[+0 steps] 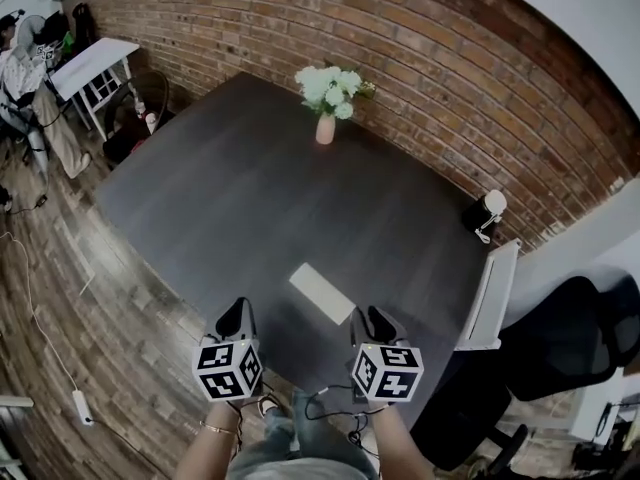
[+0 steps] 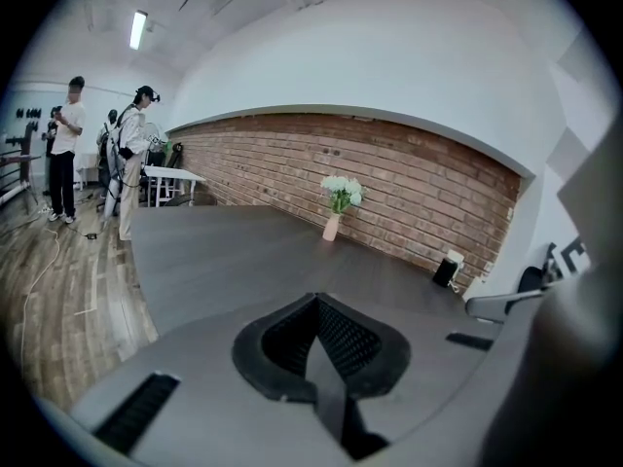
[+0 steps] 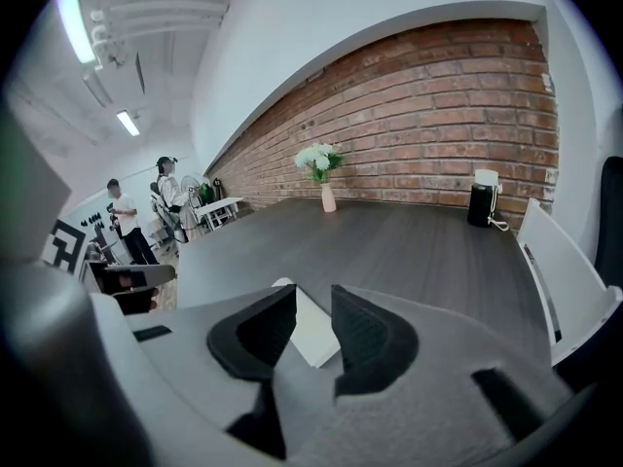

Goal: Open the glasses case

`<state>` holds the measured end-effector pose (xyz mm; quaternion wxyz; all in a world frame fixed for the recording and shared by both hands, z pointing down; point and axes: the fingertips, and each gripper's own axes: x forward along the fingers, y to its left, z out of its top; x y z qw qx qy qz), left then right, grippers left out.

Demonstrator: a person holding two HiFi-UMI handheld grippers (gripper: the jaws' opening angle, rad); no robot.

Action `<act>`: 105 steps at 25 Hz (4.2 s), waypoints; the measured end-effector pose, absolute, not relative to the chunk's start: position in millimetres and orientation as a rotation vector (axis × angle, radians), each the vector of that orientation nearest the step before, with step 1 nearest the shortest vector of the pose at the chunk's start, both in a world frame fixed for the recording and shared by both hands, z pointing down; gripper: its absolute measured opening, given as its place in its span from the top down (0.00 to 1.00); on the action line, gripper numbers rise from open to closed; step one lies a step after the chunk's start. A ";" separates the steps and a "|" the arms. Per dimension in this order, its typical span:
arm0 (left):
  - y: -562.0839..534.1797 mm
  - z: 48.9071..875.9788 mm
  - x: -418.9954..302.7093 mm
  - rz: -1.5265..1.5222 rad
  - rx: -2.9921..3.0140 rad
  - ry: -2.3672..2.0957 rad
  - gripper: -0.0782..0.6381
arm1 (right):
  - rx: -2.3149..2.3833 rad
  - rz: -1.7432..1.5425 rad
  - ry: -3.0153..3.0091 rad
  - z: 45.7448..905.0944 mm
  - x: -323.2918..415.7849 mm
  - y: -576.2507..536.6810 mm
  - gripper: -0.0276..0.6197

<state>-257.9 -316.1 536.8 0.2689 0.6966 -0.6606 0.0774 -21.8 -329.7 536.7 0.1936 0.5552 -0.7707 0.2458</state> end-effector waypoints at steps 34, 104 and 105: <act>-290.2 636.4 -287.9 0.341 1.708 -1.766 0.90 | 1.189 0.193 -1.843 652.2 -54.9 -319.1 0.76; -293.0 590.3 -256.3 0.411 1.841 -1.749 0.90 | 1.516 0.111 -1.832 583.3 9.9 -348.6 0.78; -291.4 588.8 -255.7 0.407 1.851 -1.746 0.90 | 1.527 0.101 -1.830 579.0 12.2 -346.7 0.79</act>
